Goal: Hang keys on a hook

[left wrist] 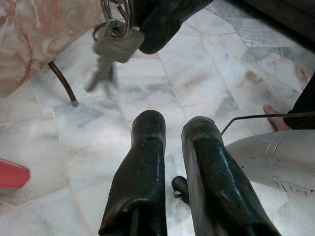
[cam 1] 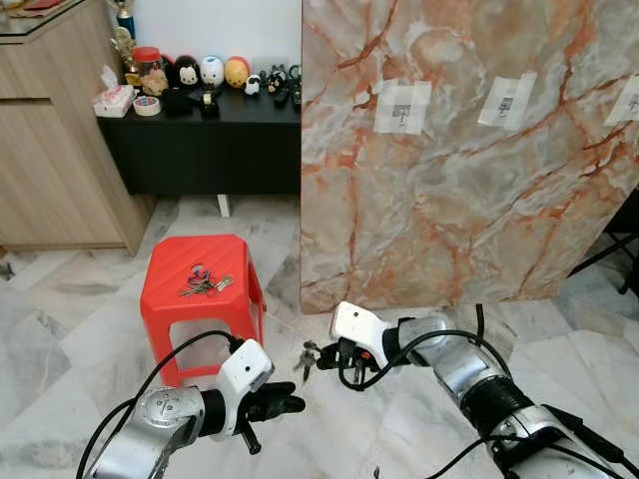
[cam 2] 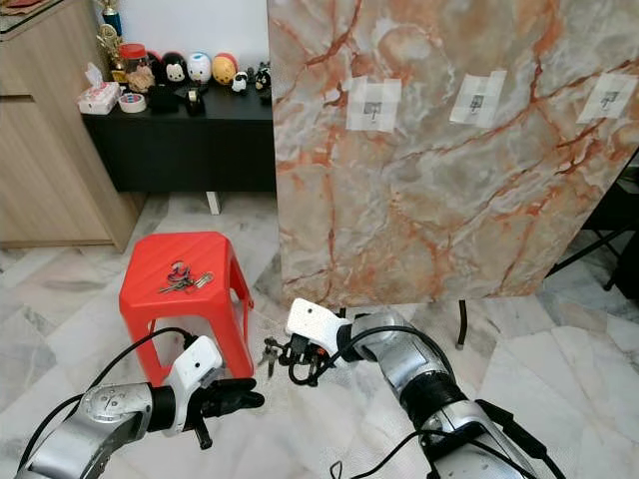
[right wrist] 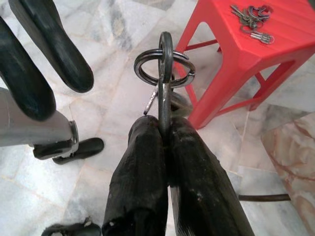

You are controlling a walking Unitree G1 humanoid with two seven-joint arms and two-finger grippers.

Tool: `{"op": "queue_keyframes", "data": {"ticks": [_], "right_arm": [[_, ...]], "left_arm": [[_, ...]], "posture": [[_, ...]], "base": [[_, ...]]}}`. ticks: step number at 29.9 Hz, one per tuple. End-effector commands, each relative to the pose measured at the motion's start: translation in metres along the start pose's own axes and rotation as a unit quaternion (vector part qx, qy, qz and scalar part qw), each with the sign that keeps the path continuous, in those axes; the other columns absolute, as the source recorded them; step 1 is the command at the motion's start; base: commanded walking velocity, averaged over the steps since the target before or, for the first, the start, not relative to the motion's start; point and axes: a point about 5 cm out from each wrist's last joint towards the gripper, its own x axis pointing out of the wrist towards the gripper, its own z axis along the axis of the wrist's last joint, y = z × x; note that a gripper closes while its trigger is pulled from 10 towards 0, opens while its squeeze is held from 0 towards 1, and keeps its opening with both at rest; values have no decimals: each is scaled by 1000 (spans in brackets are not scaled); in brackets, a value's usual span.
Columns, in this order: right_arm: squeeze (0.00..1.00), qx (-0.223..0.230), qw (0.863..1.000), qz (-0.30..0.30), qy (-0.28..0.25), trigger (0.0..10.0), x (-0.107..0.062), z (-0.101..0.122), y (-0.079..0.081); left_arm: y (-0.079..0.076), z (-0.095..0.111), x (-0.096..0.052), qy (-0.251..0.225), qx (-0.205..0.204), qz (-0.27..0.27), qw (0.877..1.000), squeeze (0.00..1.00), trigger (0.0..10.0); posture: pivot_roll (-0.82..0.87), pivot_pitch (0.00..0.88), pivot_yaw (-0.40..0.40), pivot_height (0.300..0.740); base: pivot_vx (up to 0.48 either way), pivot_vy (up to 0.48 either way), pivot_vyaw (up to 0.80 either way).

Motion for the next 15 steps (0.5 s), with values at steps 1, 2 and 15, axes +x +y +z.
{"op": "queue_keyframes", "data": {"ticks": [1,2,15], "right_arm": [[0,-3,1000,-7,-7,10000,-2,3,-3],[0,-3,1000,-7,-7,10000,-2,3,-3],[0,-4,1000,6,10,10000,6,-4,5]], "left_arm": [[1,0,1,9,10,5,1000,0,10000],[2,1,1,7,9,7,1000,0,10000],[11,2,-9,-8,1,41,999,0,10000]], "posture": [[76,0,-83,740],[76,0,-83,740],[82,0,-83,740]], "base": [[0,0,0],[0,0,0],[0,0,0]]}}
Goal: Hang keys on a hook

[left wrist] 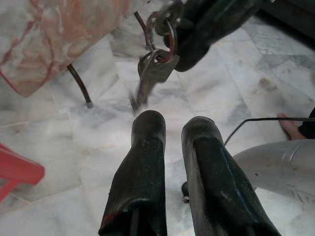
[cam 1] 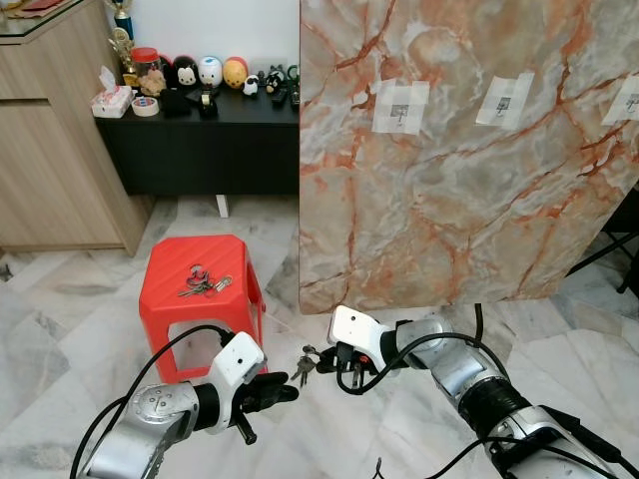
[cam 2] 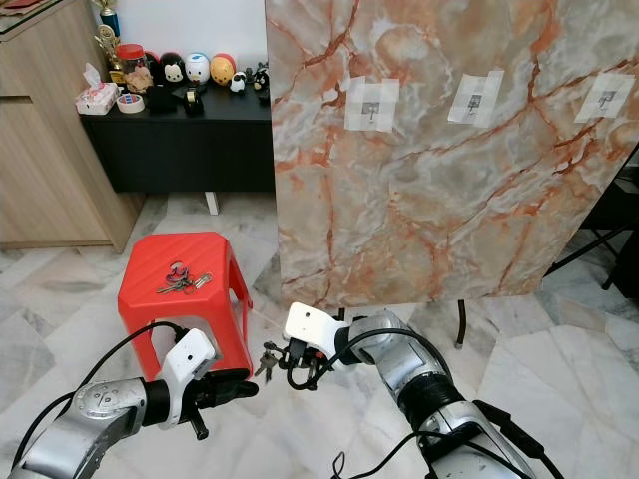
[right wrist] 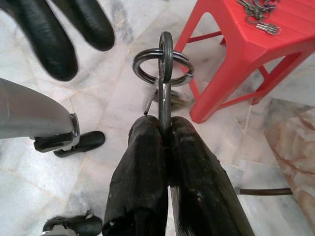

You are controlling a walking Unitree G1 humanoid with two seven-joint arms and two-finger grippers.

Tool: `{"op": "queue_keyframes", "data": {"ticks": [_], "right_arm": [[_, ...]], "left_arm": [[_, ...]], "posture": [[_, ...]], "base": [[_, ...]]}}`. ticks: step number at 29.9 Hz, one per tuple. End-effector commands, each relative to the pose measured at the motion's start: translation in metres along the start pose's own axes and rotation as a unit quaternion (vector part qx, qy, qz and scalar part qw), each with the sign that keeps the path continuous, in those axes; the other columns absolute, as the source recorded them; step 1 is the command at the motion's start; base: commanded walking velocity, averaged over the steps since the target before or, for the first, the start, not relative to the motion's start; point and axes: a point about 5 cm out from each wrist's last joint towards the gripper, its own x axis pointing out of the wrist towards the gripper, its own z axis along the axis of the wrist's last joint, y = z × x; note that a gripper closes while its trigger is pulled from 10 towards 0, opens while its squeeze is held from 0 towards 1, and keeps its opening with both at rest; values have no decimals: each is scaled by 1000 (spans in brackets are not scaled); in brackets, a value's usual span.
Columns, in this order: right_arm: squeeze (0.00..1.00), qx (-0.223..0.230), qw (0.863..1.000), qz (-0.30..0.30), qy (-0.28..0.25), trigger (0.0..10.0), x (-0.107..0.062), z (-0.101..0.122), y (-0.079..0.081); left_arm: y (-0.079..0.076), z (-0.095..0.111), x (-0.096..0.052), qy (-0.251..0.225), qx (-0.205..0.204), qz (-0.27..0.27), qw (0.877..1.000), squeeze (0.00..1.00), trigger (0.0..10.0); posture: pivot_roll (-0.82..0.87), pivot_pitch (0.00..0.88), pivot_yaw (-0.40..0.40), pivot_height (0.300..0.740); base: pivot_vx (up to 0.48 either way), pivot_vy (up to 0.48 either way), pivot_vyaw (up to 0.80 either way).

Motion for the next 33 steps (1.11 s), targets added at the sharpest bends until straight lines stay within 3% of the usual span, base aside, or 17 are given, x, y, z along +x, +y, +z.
{"op": "queue_keyframes", "data": {"ticks": [1,16,33], "right_arm": [[0,-2,1000,3,-5,10000,1,1,1],[0,5,1000,13,-5,10000,12,5,8],[0,16,1000,-3,9,10000,14,1,5]], "left_arm": [[1,-1,-1,1,3,5,1000,0,10000],[-8,9,13,-30,6,11,999,0,10000],[1,8,11,-26,11,62,998,0,10000]], "posture": [[82,0,-83,740],[84,0,-85,740],[85,0,-84,740]], "base": [[0,0,0],[0,0,0],[0,0,0]]}}
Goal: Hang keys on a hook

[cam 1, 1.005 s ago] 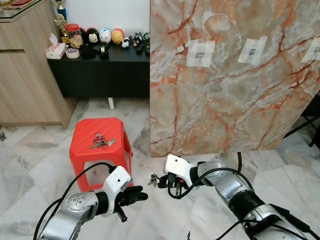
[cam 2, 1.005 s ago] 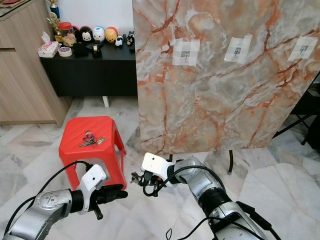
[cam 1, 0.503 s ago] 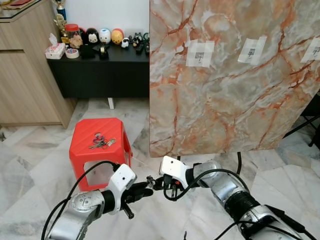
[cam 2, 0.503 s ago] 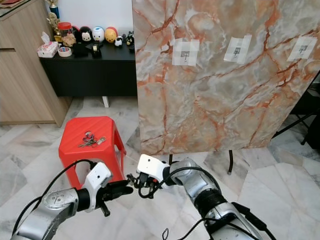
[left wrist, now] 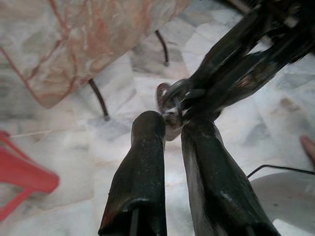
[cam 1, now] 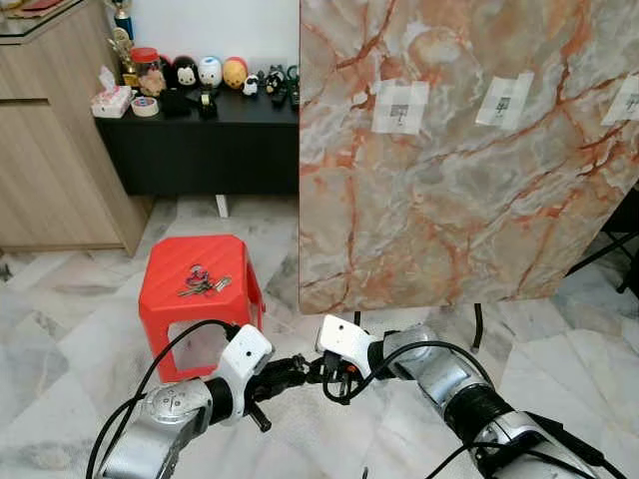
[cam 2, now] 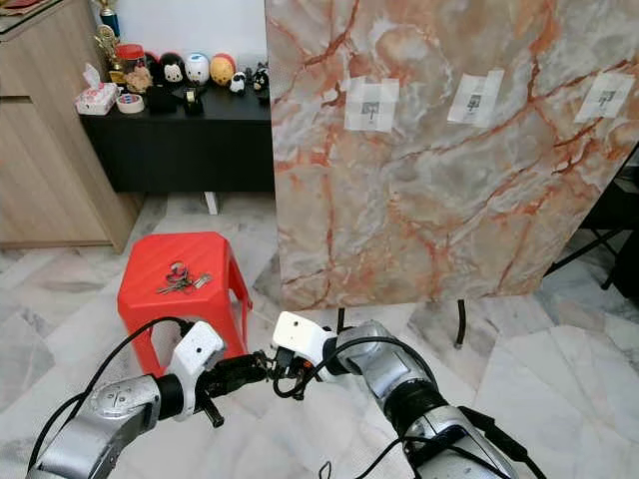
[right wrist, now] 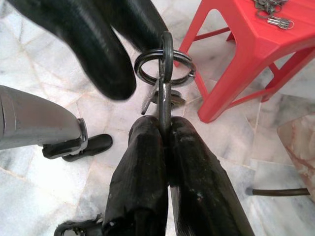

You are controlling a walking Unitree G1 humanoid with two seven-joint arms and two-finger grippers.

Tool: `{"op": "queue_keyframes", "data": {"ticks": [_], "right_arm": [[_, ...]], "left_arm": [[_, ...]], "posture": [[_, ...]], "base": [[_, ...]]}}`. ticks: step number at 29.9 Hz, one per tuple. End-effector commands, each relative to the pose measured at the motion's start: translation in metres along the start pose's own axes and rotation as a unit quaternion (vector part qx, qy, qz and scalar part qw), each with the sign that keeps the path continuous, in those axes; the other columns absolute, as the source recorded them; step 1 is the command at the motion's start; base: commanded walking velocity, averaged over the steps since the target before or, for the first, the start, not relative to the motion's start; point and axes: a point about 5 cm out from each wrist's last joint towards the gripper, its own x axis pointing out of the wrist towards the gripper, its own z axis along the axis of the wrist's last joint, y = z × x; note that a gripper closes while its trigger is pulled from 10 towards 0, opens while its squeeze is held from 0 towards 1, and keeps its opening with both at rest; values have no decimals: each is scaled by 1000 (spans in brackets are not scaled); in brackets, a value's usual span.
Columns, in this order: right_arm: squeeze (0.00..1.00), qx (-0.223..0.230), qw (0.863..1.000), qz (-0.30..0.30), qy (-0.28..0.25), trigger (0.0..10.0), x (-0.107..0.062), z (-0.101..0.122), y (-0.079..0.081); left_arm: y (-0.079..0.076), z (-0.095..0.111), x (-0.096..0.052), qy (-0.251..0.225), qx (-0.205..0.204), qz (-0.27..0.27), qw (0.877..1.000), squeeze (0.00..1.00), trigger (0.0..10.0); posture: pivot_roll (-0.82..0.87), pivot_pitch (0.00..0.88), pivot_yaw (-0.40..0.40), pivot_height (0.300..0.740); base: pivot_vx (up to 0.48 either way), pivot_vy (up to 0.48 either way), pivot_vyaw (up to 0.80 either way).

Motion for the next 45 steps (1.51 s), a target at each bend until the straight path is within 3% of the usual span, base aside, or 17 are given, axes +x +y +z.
{"op": "queue_keyframes", "data": {"ticks": [1,27,28,29,30,31,33,34,45], "right_arm": [[0,-2,1000,-6,4,10000,-2,2,-4],[0,6,1000,-4,-3,10000,3,6,-3],[0,6,1000,-3,-3,10000,3,6,-3],[0,6,1000,-3,-3,10000,3,6,-3],[0,7,1000,-3,-3,10000,3,6,-3],[0,7,1000,-2,-3,10000,3,6,-3],[0,7,1000,-2,-3,10000,3,6,-3],[0,8,1000,-2,-3,10000,3,6,-3],[0,10,1000,-5,0,10000,3,5,-3]], "left_arm": [[3,1,-1,-1,8,9,1000,0,10000],[6,1,5,-7,-2,41,999,0,10000],[8,0,5,-5,-3,49,999,0,3216],[9,0,5,-4,-4,54,999,0,1647],[10,0,5,-5,-5,56,998,0,1373],[10,0,5,-6,-6,57,998,0,1922],[10,0,5,-8,-7,57,998,0,1922],[8,1,5,-9,-5,48,999,0,10000],[3,0,3,-4,6,22,1000,0,10000]], "posture": [[86,0,-84,740],[87,0,-85,740],[88,0,-85,740],[87,0,-85,740],[85,0,-84,740],[86,0,-85,740],[86,0,-85,740],[88,0,-85,740],[91,0,-86,740]], "base": [[0,0,0],[0,0,0],[0,0,0],[0,0,0],[0,0,0],[0,0,0],[0,0,0],[0,0,0],[0,0,0]]}}
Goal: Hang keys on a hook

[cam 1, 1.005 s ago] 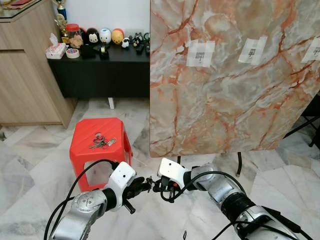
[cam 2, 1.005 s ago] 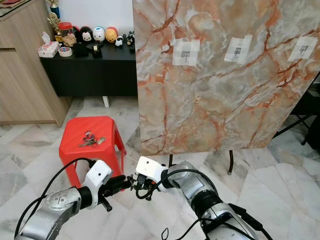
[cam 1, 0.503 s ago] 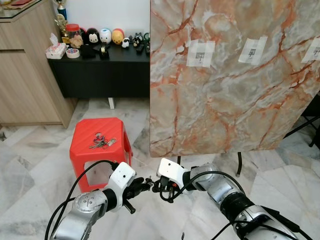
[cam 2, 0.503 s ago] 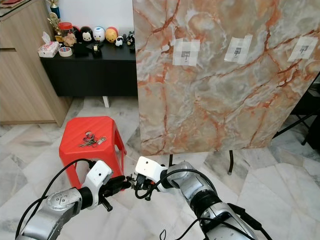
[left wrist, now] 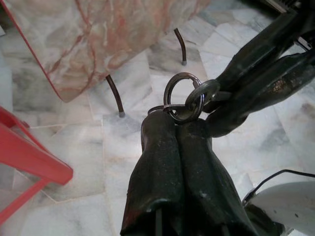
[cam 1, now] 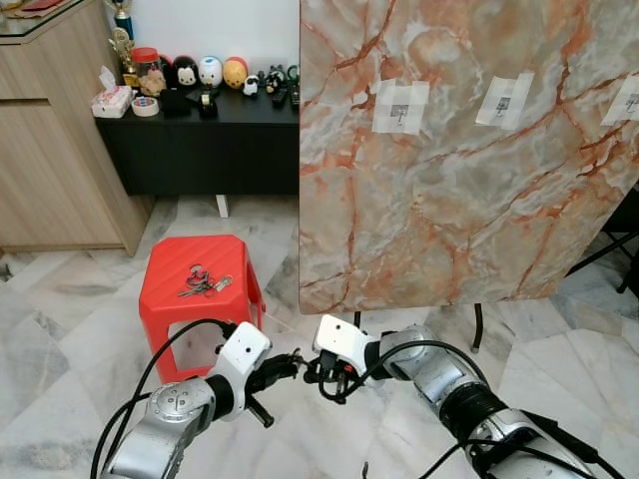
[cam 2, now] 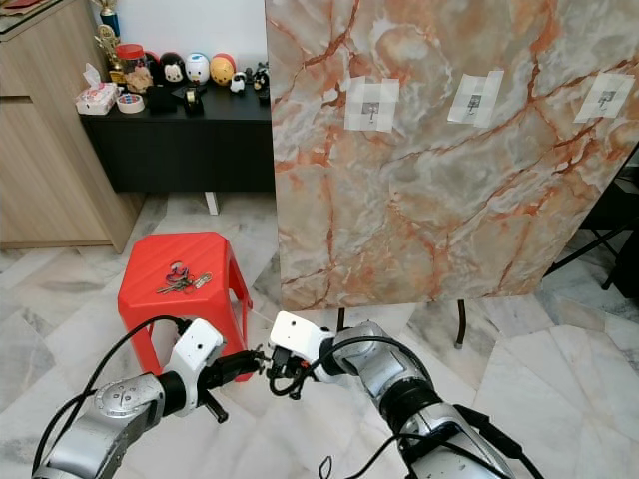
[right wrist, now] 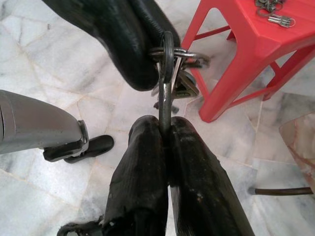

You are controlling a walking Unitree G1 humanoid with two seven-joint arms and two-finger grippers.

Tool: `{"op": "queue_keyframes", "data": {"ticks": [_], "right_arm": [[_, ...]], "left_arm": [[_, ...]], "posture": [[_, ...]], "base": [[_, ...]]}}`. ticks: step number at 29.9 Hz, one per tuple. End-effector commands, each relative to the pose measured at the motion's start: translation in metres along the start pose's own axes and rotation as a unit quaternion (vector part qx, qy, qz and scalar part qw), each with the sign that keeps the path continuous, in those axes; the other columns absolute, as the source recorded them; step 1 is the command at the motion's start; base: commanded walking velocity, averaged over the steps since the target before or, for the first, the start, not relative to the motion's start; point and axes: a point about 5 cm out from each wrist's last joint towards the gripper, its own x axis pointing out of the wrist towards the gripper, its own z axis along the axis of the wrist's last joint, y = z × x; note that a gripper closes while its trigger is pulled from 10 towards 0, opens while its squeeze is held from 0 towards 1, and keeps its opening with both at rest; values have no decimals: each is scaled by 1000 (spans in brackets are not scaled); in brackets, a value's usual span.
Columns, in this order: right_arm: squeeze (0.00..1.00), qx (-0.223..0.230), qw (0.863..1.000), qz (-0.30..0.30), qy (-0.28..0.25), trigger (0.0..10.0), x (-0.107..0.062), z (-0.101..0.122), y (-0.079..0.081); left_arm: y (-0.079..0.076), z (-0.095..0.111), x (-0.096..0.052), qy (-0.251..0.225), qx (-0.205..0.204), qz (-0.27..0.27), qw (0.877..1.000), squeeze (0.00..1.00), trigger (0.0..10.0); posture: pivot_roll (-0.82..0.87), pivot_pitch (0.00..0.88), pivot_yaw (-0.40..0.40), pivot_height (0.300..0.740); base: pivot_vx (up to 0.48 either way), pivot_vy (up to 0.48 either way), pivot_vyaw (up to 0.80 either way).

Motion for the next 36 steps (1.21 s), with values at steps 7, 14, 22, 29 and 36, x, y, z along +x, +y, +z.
{"op": "queue_keyframes", "data": {"ticks": [7,14,22,29,36], "right_arm": [[0,17,999,-31,-4,10000,-2,5,-8],[0,60,995,-74,-9,10000,-4,7,-17],[0,89,992,-92,-19,10000,0,15,-19],[0,88,992,-82,-22,10000,6,20,-16],[0,84,993,-75,-20,10000,9,21,-12]], "left_arm": [[-2,5,-4,-9,30,1,1000,1000,10000],[-1,6,-13,-23,46,37,998,0,10000],[2,7,-10,-49,37,104,993,0,10000],[3,9,-7,-60,30,116,991,0,10000],[-3,8,-4,-64,20,95,993,0,10000]], "posture": [[87,0,-85,740],[89,0,-90,740],[92,0,-102,740],[87,0,-105,740],[90,0,-108,740]], "base": [[0,0,0],[0,0,0],[0,0,0],[0,0,0],[0,0,0]]}}
